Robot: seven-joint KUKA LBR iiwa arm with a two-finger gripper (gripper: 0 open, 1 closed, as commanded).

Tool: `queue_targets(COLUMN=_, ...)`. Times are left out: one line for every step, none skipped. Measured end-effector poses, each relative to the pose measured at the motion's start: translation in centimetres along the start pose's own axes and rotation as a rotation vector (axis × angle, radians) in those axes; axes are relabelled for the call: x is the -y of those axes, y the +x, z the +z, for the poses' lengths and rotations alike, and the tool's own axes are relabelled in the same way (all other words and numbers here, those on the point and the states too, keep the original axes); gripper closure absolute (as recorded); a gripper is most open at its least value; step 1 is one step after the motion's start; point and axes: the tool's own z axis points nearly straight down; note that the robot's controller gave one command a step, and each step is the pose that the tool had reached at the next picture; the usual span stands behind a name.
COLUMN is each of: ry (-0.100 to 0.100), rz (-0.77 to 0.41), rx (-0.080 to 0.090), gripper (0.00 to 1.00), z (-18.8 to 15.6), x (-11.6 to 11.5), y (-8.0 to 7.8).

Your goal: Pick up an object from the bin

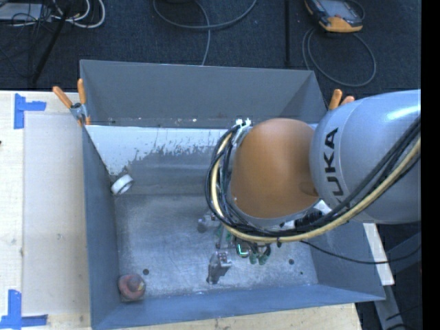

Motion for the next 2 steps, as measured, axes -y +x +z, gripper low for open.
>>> queue_targets(ry=-0.004, rz=-0.162, rx=0.029, gripper=0.00, z=12.5, x=-2.9, y=-0.5)
queue_targets(ry=0.003, rz=-0.123, rx=0.011, gripper=0.00, z=9.7, x=4.1, y=0.1)
